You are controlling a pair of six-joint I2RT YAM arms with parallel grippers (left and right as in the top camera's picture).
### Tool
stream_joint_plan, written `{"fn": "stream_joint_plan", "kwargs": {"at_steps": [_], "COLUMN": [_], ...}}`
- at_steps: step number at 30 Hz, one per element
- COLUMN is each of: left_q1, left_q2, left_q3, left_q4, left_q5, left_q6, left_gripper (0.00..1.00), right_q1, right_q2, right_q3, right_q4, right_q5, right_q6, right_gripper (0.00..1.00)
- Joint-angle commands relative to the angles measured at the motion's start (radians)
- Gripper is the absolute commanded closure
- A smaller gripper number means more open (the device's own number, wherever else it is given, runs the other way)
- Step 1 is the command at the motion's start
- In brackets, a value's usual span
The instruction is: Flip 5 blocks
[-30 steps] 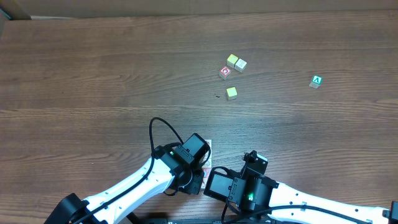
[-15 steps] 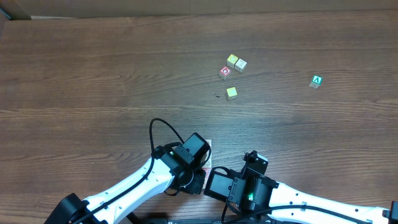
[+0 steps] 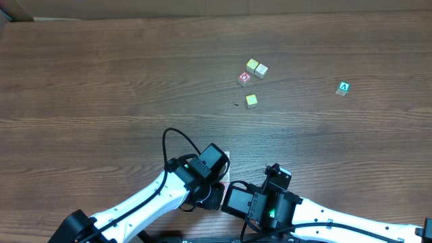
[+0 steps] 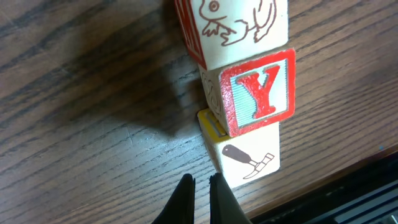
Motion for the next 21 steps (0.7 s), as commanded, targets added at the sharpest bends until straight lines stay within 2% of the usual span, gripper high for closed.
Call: {"fn": "stream_joint_plan", "kwargs": {"at_steps": [1, 21], "left_q1": [-0.008, -0.007], "left_q2": [-0.013, -0.009], "left_q3": [-0.007, -0.011], "left_q4": [0.003, -0.026], "left_q5": [-0.002, -0.071], "left_q6": [-0.010, -0.010], "left_gripper": [0.96, 0.96], "right_q1": [-0.005, -0.005], "right_q2": [-0.011, -0.011], "right_q3": [-0.005, -0.005], "right_q4": [-0.002, 0.001], "right_q5": [0.015, 0.014], "right_q6": [0.012, 0.012], "right_gripper": [0.96, 0.96]}}
